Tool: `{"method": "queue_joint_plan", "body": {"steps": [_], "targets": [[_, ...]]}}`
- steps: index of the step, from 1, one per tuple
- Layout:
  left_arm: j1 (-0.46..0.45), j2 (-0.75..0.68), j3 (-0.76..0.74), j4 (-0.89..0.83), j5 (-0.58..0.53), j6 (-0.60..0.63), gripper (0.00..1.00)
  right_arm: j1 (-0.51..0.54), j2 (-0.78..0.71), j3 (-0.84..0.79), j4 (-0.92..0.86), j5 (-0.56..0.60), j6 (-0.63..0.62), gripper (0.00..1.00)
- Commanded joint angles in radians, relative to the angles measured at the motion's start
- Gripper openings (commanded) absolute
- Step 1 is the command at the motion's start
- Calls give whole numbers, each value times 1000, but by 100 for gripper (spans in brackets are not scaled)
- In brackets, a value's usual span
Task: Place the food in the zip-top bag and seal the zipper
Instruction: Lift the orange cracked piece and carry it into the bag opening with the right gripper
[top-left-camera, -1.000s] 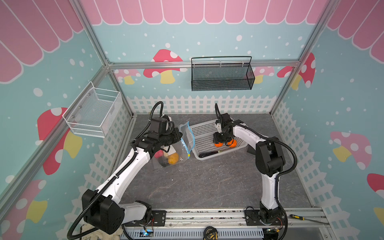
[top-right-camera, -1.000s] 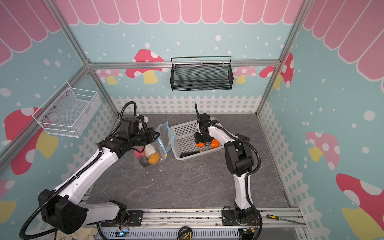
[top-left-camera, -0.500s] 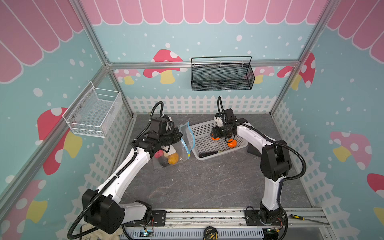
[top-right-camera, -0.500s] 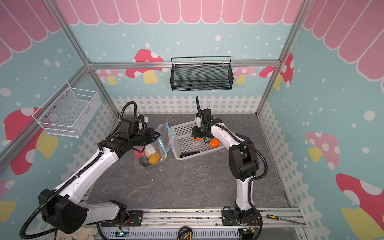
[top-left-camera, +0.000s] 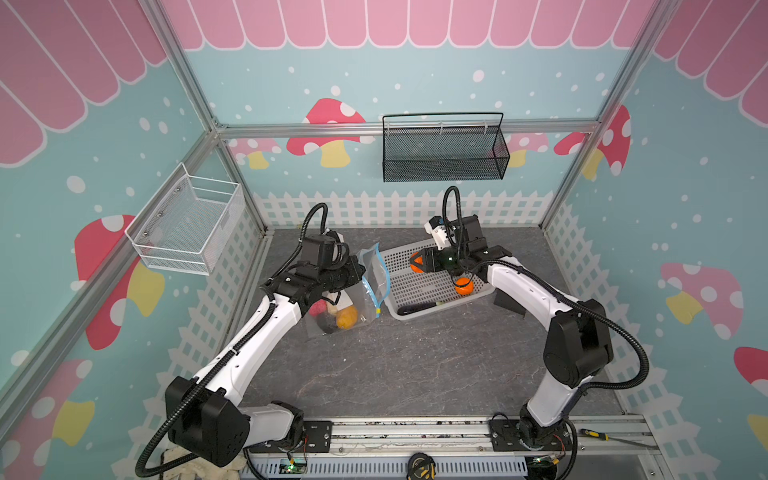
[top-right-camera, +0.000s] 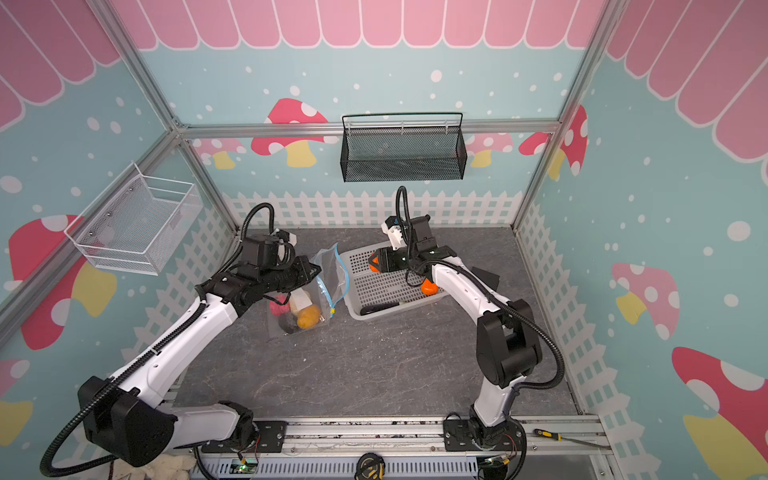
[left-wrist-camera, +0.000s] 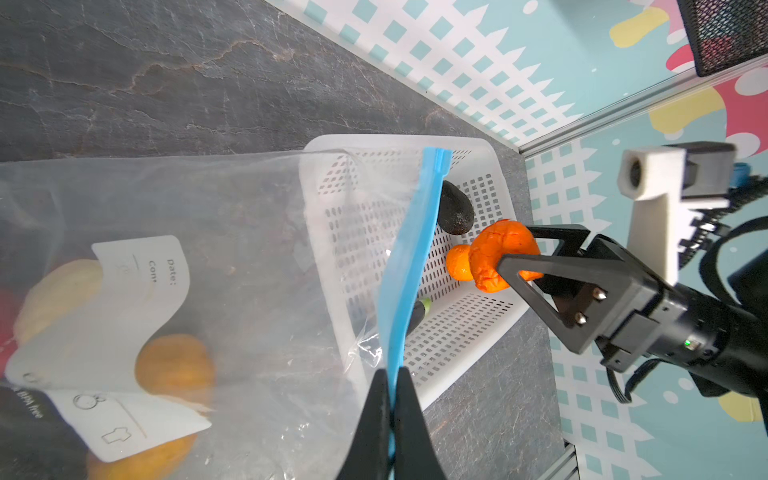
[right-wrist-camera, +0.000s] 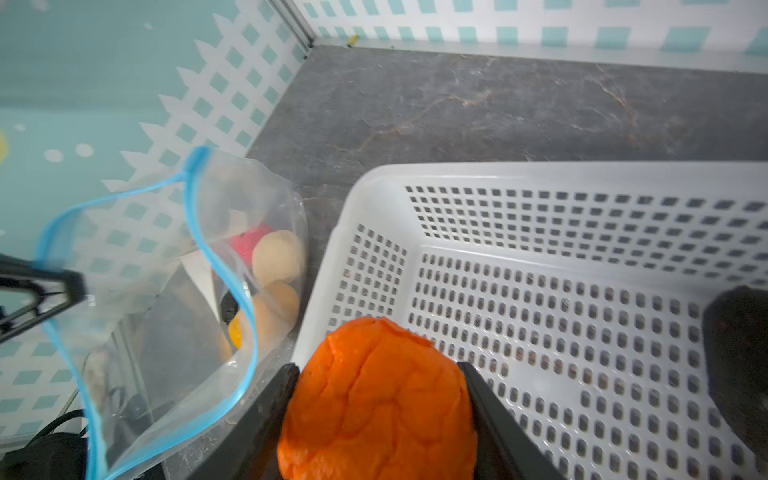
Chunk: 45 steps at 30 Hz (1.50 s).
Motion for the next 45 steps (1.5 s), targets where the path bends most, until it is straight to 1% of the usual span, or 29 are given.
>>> {"method": "queue_joint_plan", "body": {"steps": [1, 5, 10, 16, 24, 34, 40, 45], "targets": [[-4, 6, 10, 8, -1, -6, 0, 50, -37, -31, 109, -57, 7, 58], [-6, 5, 10, 9, -4, -4, 0, 107, -37, -36, 153, -66, 8, 58], [-7, -5, 10, 7, -5, -7, 0, 157, -1, -17, 193, -84, 24, 58], [-7, -20, 10, 7, -9, -7, 0, 190, 65, 20, 201, -99, 37, 58], [-8, -25, 10, 7, -8, -6, 0, 214, 106, 50, 201, -101, 37, 58], [-8, -38, 6, 7, -7, -9, 0, 248, 159, 108, 145, -94, 22, 58], [-8, -45, 3, 6, -8, -11, 0, 261, 223, 164, 53, -68, -7, 58], [-9, -47, 3, 6, -4, -12, 0, 264, 232, 173, 23, -43, -18, 59]]}}
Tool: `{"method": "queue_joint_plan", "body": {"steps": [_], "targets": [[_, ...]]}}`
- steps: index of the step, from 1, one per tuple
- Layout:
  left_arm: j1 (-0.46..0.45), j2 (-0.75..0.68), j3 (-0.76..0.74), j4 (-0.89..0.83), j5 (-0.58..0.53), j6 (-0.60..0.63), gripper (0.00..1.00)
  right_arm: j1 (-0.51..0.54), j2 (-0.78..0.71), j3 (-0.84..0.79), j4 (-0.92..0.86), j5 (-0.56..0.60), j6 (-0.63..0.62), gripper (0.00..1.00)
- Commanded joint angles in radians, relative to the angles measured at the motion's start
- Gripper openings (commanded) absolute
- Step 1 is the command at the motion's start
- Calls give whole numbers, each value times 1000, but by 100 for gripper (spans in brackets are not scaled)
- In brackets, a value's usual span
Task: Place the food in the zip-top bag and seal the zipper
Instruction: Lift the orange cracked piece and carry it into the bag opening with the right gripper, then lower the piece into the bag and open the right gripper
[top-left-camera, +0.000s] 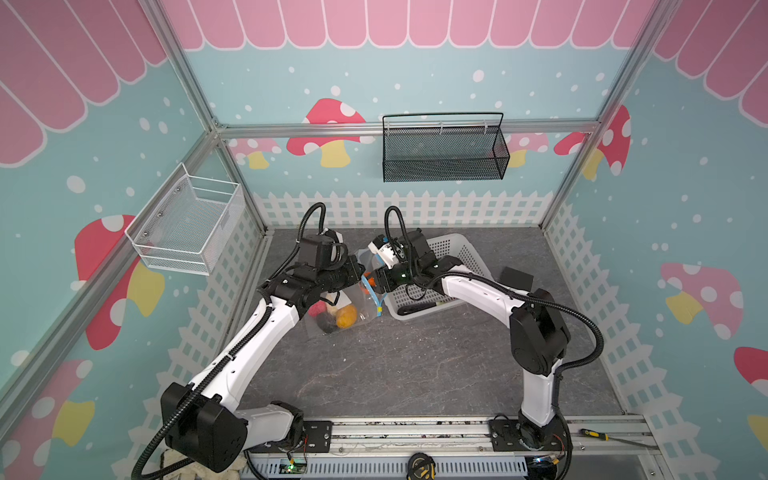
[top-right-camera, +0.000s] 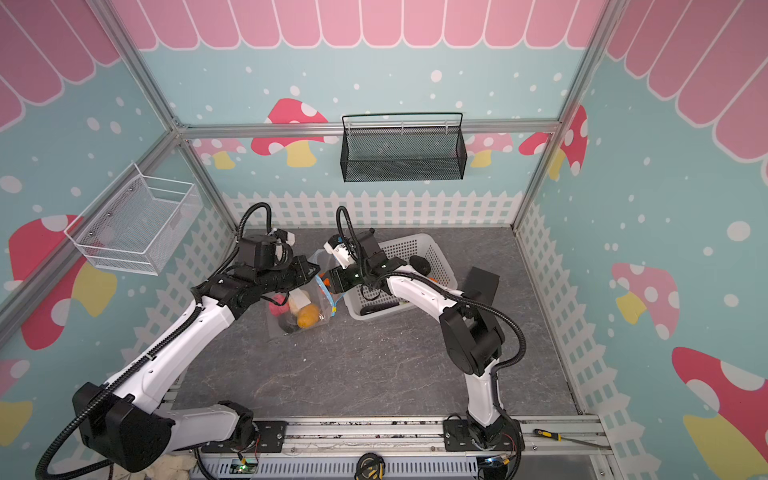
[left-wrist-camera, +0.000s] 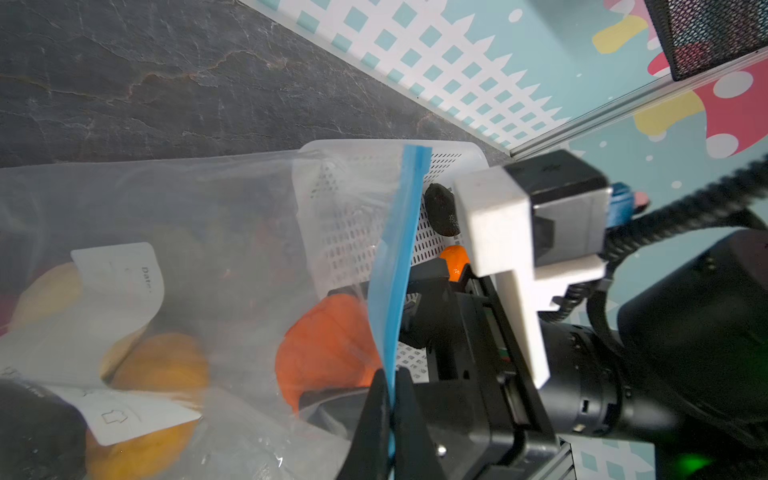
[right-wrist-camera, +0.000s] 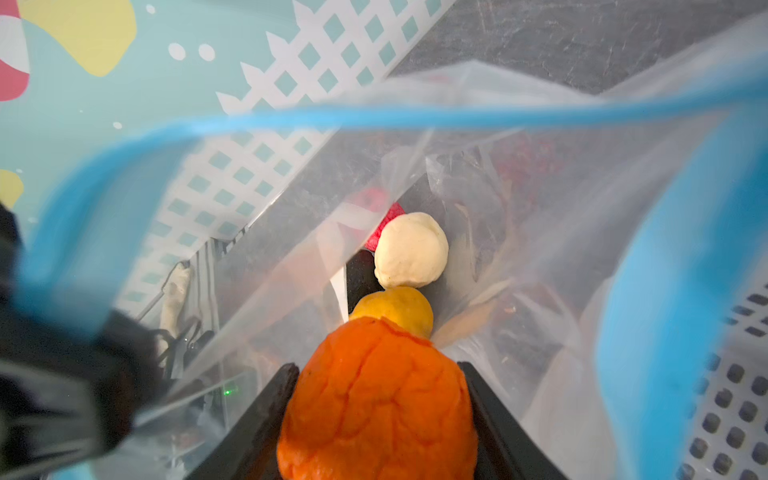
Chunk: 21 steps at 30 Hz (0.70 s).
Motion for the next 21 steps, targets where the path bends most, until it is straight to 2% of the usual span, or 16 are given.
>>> {"method": "queue_joint_plan", "body": {"steps": [1, 21], "targets": [[-4, -22, 1, 8, -3, -11, 0, 6, 14, 36, -47, 25, -32, 59], [-4, -28, 6, 2, -3, -5, 0, 6, 70, 96, -113, 64, -54, 66]]}}
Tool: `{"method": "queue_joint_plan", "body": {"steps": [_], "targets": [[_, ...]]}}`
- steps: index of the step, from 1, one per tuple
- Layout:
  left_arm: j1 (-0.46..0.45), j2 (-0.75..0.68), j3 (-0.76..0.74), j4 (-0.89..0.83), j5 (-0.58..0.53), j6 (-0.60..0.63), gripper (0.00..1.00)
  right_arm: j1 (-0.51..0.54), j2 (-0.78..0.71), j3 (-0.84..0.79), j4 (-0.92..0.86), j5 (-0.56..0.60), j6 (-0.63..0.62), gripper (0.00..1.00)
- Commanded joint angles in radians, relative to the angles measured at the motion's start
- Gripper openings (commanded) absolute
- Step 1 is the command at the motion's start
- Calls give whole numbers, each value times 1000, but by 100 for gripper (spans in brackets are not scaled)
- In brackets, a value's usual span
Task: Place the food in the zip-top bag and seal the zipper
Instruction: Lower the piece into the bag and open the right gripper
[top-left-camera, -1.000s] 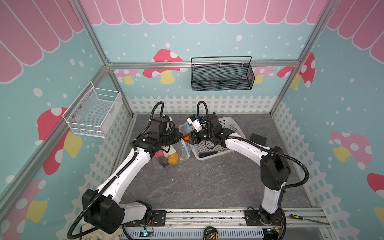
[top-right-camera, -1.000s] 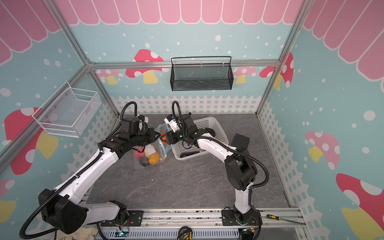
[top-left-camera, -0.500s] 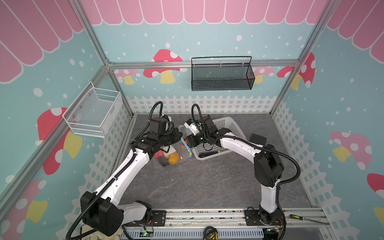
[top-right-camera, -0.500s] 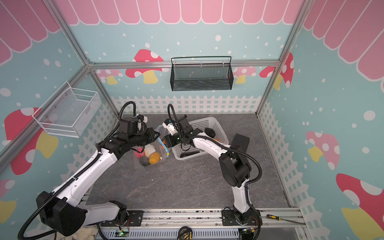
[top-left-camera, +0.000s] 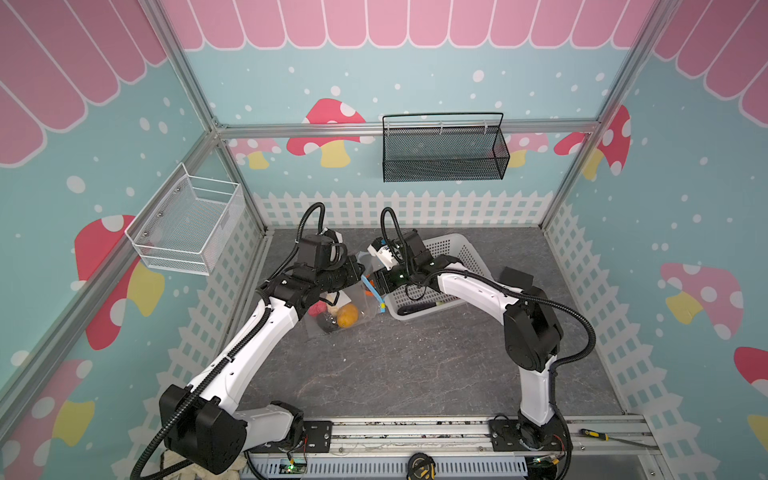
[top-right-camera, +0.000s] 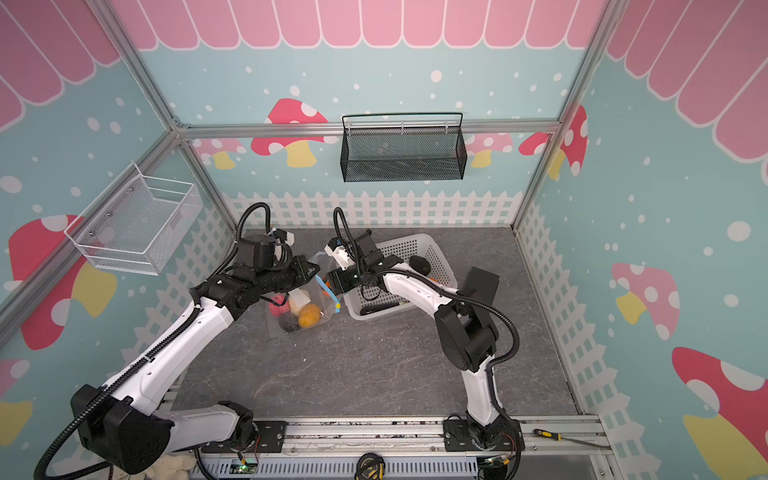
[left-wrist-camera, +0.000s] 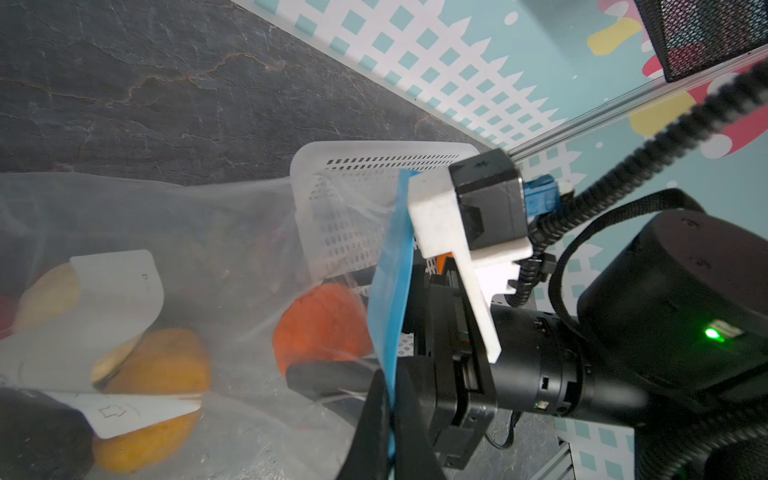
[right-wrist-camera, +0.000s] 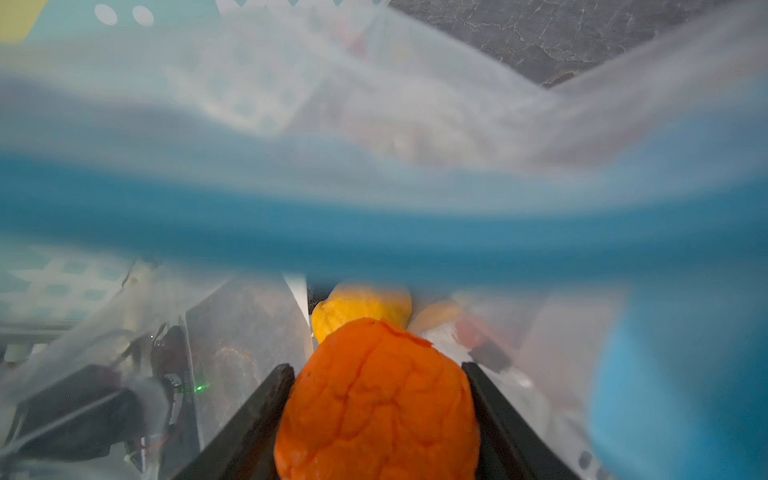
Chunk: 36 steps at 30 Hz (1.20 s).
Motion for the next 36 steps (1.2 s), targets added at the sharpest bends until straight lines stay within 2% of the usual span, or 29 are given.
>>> {"method": "queue_joint_plan", "body": {"steps": [1, 12, 24, 30, 36], "targets": [[-3, -17, 5, 2, -3, -4, 0, 5, 24, 35, -22, 9, -18, 66], [-3, -8, 6, 3, -5, -2, 0, 5, 32, 39, -27, 19, -21, 73], [-4, -7, 1, 4, -11, -1, 0, 5, 27, 35, -28, 12, -17, 73], [-3, -9, -12, 6, -15, -4, 0, 5, -65, -25, -3, 7, 24, 72], [-3, -9, -29, 15, -7, -8, 0, 4, -223, -153, 28, 105, 41, 69]]}}
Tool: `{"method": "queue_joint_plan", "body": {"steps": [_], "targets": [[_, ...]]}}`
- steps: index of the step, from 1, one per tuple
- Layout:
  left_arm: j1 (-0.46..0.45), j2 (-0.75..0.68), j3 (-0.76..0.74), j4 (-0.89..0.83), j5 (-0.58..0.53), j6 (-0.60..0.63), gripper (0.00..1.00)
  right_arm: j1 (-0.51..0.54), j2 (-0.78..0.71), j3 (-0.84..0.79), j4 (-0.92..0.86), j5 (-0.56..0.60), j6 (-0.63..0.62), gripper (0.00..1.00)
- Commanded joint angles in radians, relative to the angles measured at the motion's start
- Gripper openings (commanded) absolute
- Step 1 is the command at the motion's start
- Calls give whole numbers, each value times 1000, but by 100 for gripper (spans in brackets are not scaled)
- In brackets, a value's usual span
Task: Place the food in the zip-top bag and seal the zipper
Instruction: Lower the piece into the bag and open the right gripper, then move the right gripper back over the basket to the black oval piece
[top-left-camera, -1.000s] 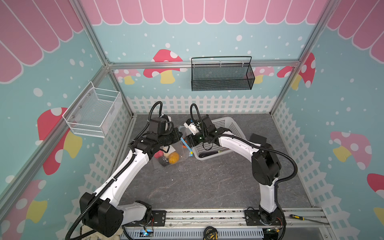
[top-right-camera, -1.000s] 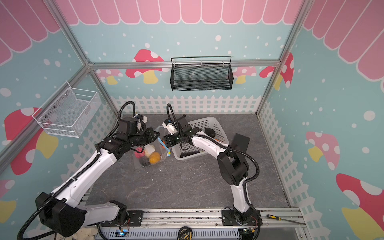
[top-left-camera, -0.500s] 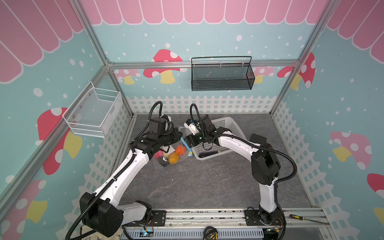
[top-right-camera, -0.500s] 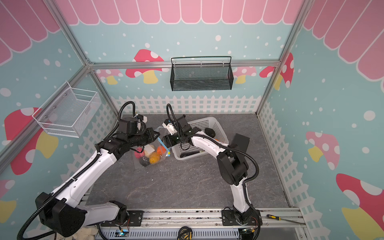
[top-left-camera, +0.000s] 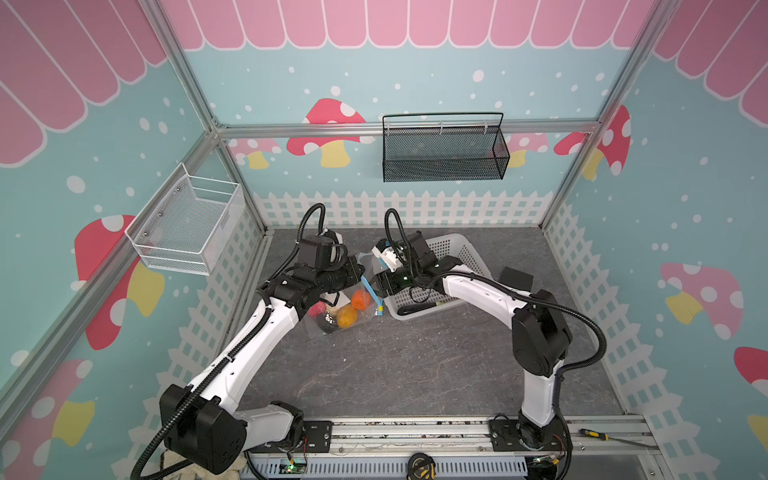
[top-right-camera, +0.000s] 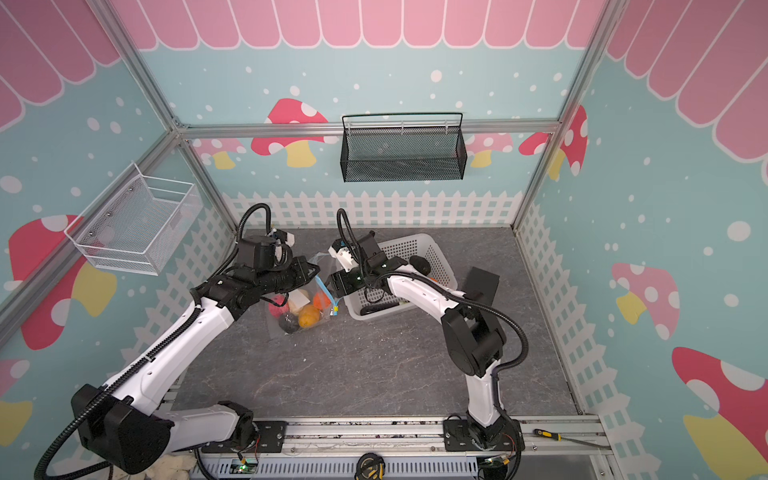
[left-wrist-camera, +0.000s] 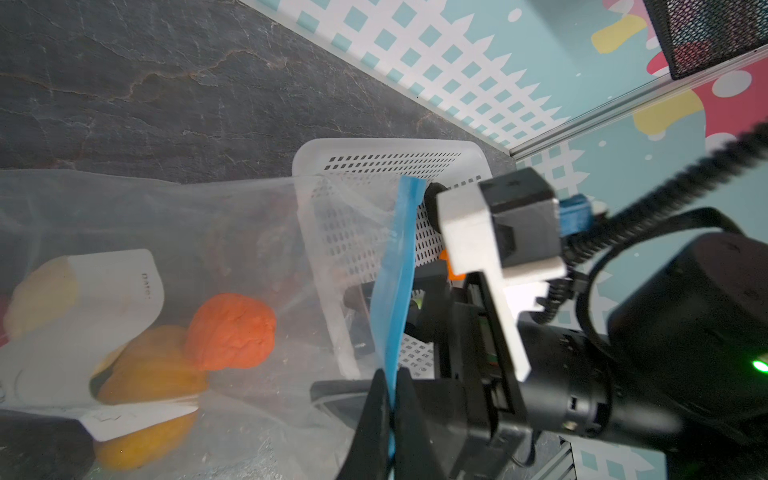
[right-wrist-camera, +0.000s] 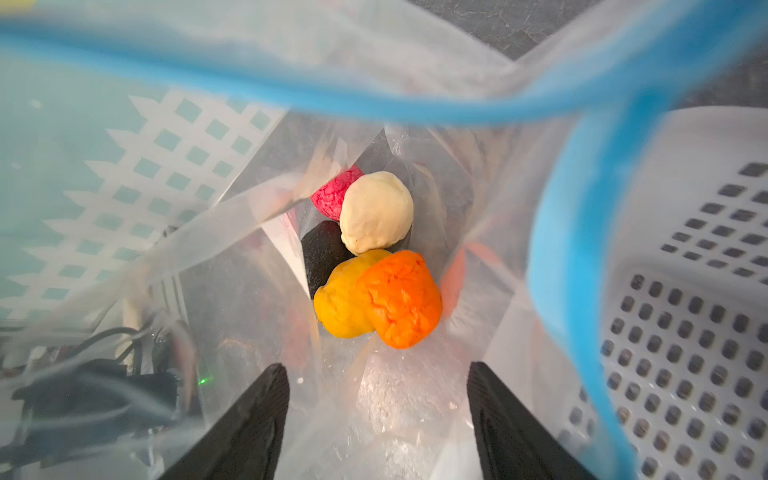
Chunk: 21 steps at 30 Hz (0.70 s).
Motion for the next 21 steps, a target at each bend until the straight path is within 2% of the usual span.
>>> {"method": "queue_joint_plan", "body": {"steps": [1, 4, 11, 21], "targets": [[-3, -6, -17, 17, -2, -10, 0, 4, -129, -86, 59, 82, 18, 69], [-3, 8, -13, 24, 10, -9, 0, 1, -182, -158, 77, 153, 13, 68], [-5, 13, -17, 25, 22, -2, 0, -41, -255, -216, -14, 356, -63, 68], [-5, -1, -36, 45, 30, -11, 0, -225, -230, -313, 34, 428, -108, 69]]}}
